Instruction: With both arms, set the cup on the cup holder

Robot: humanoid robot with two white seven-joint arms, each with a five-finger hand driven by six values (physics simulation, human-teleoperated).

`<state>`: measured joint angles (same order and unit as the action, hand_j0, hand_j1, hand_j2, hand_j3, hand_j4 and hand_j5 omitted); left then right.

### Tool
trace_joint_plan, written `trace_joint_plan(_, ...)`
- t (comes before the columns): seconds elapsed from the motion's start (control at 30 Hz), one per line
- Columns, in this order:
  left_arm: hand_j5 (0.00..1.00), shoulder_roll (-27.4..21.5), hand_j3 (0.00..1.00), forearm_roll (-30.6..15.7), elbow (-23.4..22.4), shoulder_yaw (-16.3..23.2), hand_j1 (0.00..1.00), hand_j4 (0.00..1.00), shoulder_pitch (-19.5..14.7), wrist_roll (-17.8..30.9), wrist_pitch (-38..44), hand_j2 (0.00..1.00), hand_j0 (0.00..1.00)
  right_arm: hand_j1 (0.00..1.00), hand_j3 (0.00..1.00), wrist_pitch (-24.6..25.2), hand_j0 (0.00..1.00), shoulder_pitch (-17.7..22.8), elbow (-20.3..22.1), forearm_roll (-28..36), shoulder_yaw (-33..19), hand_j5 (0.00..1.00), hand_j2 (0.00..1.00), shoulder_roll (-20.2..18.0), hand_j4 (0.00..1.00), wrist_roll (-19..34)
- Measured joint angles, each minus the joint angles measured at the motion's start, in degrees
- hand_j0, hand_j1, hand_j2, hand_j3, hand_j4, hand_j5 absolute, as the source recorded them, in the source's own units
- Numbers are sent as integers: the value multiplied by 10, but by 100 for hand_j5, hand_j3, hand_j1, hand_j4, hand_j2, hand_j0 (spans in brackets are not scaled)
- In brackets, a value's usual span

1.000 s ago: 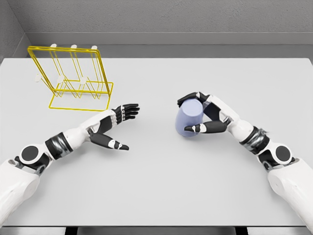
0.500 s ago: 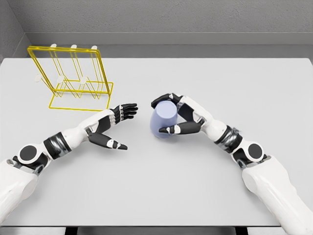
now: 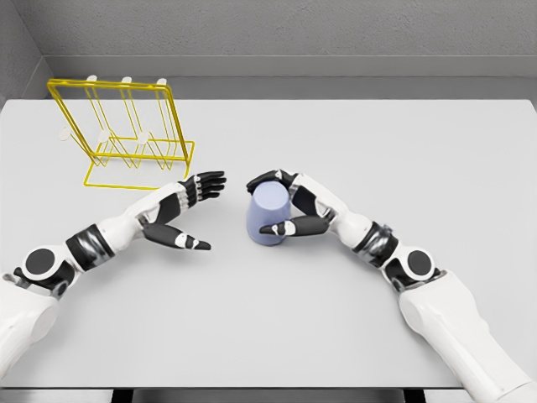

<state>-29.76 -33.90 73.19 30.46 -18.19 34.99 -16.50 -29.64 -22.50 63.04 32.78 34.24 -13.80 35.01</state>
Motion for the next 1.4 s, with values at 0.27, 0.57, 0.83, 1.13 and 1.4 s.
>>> trace_joint_plan(0.27, 100, 17, 100, 15, -20, 0, 100, 100, -2, 0, 0, 100, 100, 84, 84, 0, 84, -4, -7, -12, 9, 84, 84, 7, 84, 0)
trace_joint_plan(0.57, 100, 19, 100, 18, -23, -1, 100, 100, -2, 0, 0, 100, 100, 100, 100, -5, 100, -13, -8, -15, 7, 100, 100, 6, 100, 0)
trace_joint_plan(0.83, 100, 21, 100, 19, -18, -1, 100, 100, -4, 0, -1, 100, 100, 100, 100, -8, 100, -20, -8, -15, 3, 100, 100, -28, 100, 0)
trace_joint_plan(1.13, 100, 35, 100, 28, -4, 1, 100, 100, -3, 0, -5, 100, 100, 100, 100, -10, 100, -46, -7, -14, -27, 100, 100, -118, 100, 0)
trace_joint_plan(1.4, 100, 61, 100, 35, -4, 4, 100, 100, -4, 0, -6, 100, 100, 100, 100, -10, 100, -66, -8, -14, -13, 100, 100, -195, 100, 0)
